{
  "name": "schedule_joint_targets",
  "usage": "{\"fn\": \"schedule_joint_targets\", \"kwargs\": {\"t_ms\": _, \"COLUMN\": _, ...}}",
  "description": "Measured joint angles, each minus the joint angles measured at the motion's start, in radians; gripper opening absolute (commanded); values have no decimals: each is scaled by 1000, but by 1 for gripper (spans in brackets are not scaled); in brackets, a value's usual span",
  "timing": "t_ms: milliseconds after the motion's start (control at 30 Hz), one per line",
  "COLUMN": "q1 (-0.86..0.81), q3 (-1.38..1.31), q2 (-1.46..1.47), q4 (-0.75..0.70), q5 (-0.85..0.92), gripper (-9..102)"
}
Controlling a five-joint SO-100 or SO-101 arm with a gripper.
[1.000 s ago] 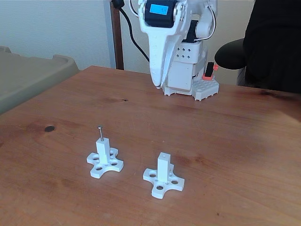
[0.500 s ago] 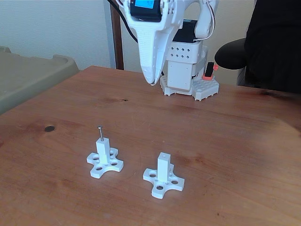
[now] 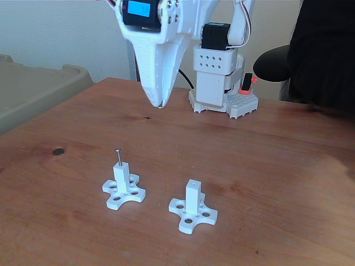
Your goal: Grab the screw and set it in the hole.
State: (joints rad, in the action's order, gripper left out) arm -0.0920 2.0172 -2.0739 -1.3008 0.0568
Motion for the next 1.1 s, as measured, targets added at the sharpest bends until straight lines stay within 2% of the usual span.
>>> {"fn": "schedule_joint_targets", "kwargs": {"t_ms": 1100, "q1": -58, "q3": -255, "q2": 293, "q4": 34, "q5": 15, "gripper": 6}}
